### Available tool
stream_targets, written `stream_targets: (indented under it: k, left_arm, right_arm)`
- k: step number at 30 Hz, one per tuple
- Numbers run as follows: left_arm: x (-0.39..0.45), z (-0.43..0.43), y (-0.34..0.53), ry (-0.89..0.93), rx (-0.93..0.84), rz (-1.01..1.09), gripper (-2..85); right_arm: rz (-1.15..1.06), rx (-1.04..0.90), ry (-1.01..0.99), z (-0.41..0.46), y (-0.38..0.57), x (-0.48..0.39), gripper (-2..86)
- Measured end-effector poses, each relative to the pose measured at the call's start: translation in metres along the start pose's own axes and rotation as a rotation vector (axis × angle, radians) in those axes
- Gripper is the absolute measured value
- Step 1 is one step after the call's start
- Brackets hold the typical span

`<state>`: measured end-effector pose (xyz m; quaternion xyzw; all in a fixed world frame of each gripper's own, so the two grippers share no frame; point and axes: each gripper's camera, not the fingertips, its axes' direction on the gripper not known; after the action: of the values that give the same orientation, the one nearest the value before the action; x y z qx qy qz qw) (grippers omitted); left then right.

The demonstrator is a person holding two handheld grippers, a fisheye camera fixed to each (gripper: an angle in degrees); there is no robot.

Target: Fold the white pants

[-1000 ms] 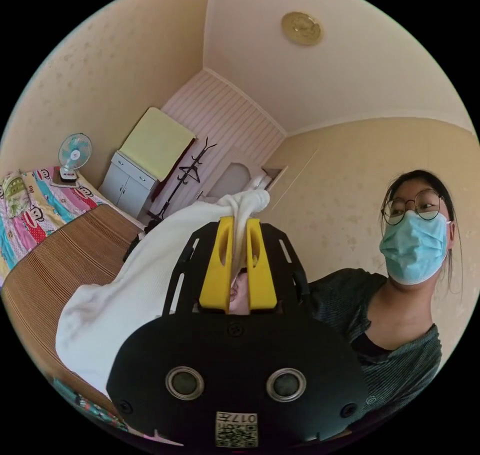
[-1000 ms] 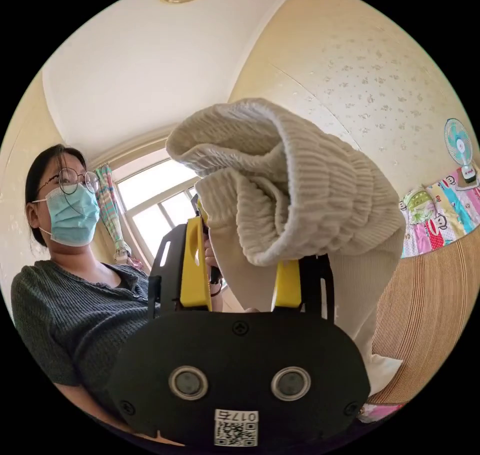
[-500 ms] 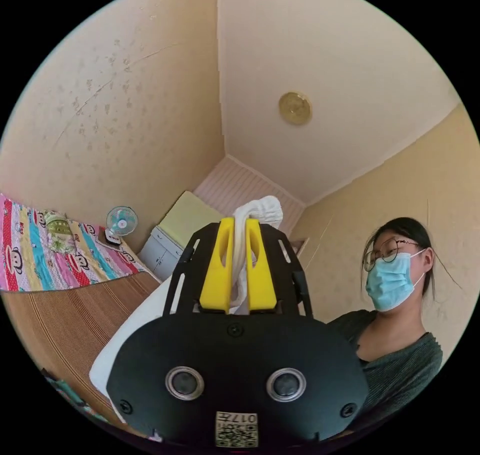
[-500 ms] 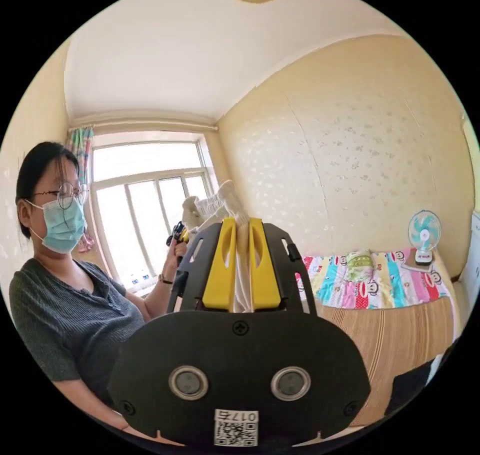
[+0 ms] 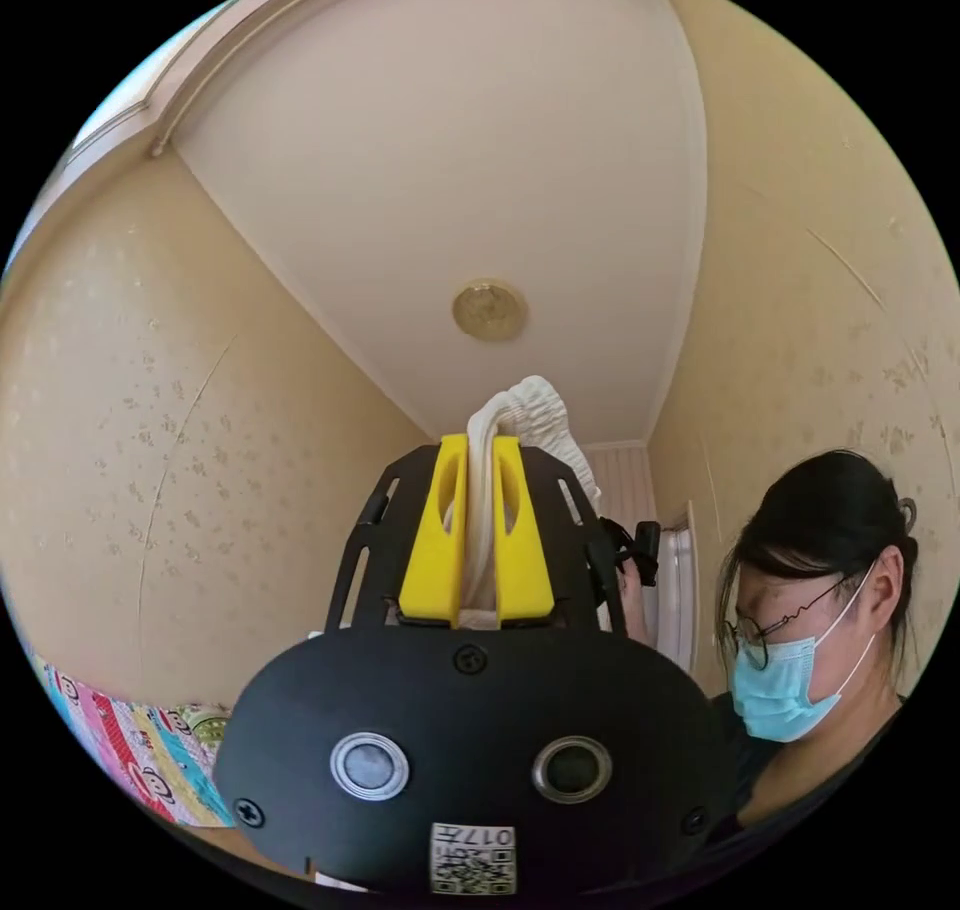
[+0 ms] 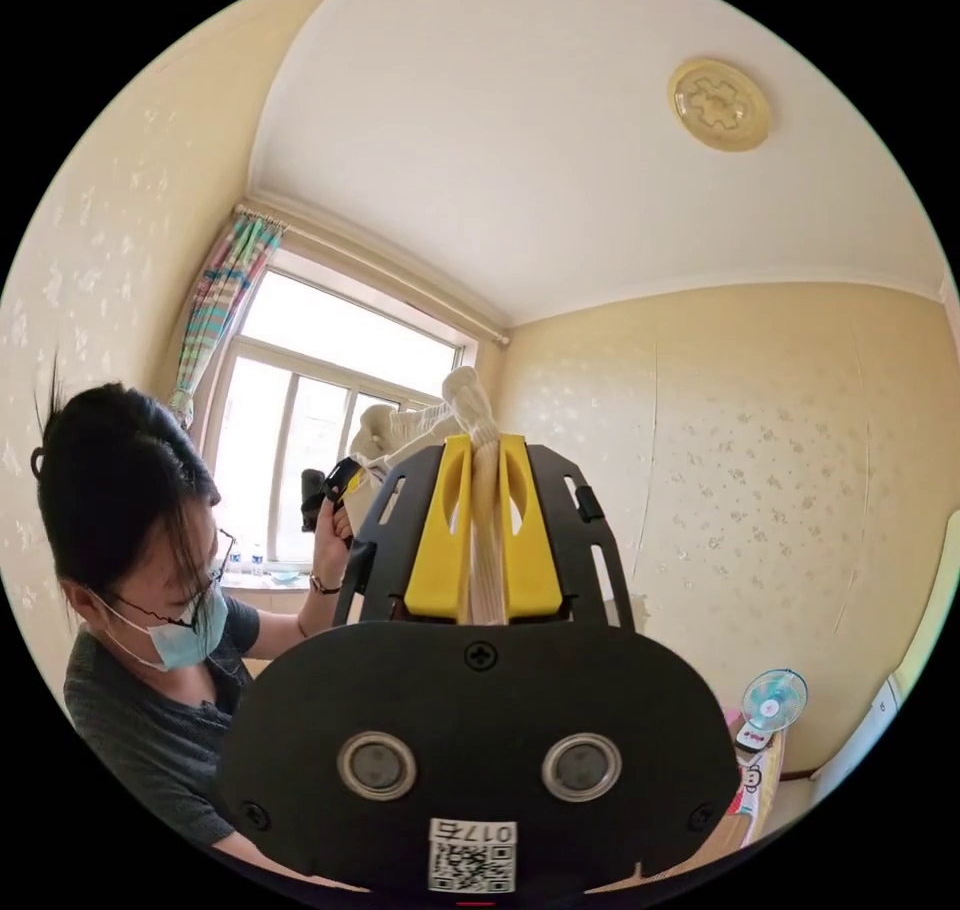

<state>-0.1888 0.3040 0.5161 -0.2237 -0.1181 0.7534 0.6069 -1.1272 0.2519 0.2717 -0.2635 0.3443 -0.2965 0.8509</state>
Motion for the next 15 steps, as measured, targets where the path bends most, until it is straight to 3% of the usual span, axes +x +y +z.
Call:
stream_targets:
  k: [7, 11, 15]
  left_arm:
    - [-0.027, 0.046, -0.02, -0.163, -0.055, 0.083, 4.4]
    - [-0.125, 0.079, 0.037, -0.264, -0.188, -0.056, 4.0]
    - [-0.286, 0.142, 0.109, -0.48, -0.342, -0.191, 3.9]
  right_arm:
    - [0.091, -0.123, 0.008, 0.023, -0.054, 0.084, 1.7]
    - [0.123, -0.213, 0.066, 0.063, -0.028, 0.154, 1.8]
    - [0.315, -0.425, 0.14, 0.173, 0.009, 0.304, 1.9]
